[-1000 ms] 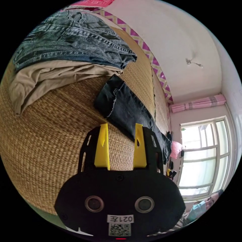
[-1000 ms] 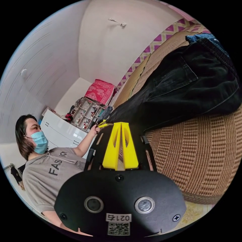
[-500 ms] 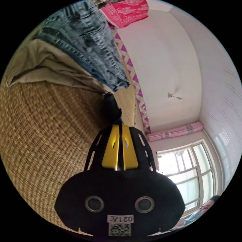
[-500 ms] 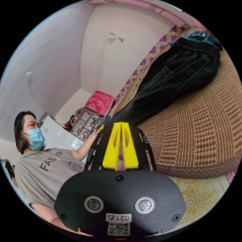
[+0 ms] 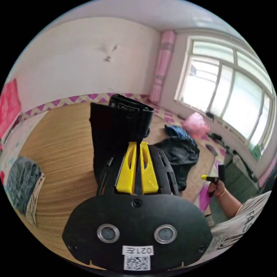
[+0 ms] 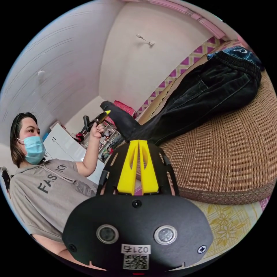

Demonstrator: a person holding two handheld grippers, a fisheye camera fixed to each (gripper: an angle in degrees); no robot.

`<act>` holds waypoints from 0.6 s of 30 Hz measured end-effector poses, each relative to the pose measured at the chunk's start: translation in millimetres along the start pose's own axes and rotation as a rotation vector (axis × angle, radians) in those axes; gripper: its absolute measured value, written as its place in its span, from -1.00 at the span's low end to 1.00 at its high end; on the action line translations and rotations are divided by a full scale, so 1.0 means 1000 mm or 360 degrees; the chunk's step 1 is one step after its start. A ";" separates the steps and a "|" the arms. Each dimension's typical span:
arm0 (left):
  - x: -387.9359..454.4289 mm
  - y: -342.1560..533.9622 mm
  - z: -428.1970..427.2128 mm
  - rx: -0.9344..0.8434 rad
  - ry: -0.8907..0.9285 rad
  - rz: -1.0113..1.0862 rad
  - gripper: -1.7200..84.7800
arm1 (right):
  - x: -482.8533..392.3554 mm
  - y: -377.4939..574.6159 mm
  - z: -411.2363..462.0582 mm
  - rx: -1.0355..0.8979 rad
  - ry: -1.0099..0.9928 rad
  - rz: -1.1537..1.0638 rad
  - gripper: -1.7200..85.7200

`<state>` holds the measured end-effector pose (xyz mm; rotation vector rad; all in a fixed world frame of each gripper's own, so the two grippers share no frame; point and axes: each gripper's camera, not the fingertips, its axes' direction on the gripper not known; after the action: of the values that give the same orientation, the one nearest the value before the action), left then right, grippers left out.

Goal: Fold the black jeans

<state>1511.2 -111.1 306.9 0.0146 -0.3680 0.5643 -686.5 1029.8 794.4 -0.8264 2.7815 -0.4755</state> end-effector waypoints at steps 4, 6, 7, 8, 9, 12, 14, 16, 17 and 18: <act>0.084 0.022 0.144 -0.0453 -0.0055 0.0206 -0.96 | -0.004 0.006 -0.015 0.0098 -0.0050 -0.0008 -0.97; 0.089 0.063 0.228 -0.0732 -0.0144 0.0186 -0.95 | -0.007 0.007 -0.019 0.0123 -0.0052 -0.0015 -0.97; 0.085 0.071 0.234 -0.0725 -0.0113 0.0157 -0.94 | -0.008 0.007 -0.021 0.0132 -0.0052 -0.0018 -0.97; 0.077 0.078 0.220 -0.0528 -0.0065 0.0084 -0.92 | -0.009 0.007 -0.022 0.0135 -0.0053 -0.0019 -0.97; 0.069 0.079 0.219 -0.0529 0.0008 0.0009 -0.90 | -0.011 0.006 -0.023 0.0137 -0.0053 -0.0022 -0.97; 0.052 0.080 0.213 -0.0473 0.0308 -0.0046 -0.78 | -0.014 0.003 -0.024 0.0137 -0.0077 -0.0031 -0.97; 0.038 0.083 0.215 -0.0490 0.0469 -0.0049 -0.76 | -0.016 0.000 -0.025 0.0141 -0.0082 -0.0031 -0.96; 0.017 0.089 0.214 -0.0467 0.0687 -0.0111 -0.77 | -0.018 -0.005 -0.027 0.0173 -0.0063 -0.0002 -0.93; 0.000 0.095 0.209 -0.0435 0.0851 -0.0169 -0.80 | -0.018 -0.006 -0.029 0.0196 -0.0052 0.0009 -0.92; -0.017 0.101 0.199 -0.0367 0.1018 -0.0219 -0.84 | -0.017 -0.010 -0.034 0.0247 -0.0008 0.0069 -0.84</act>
<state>1377.7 -57.6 478.2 -0.3537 0.1930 0.3617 -677.2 1039.3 831.0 -0.7301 2.7100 -0.6707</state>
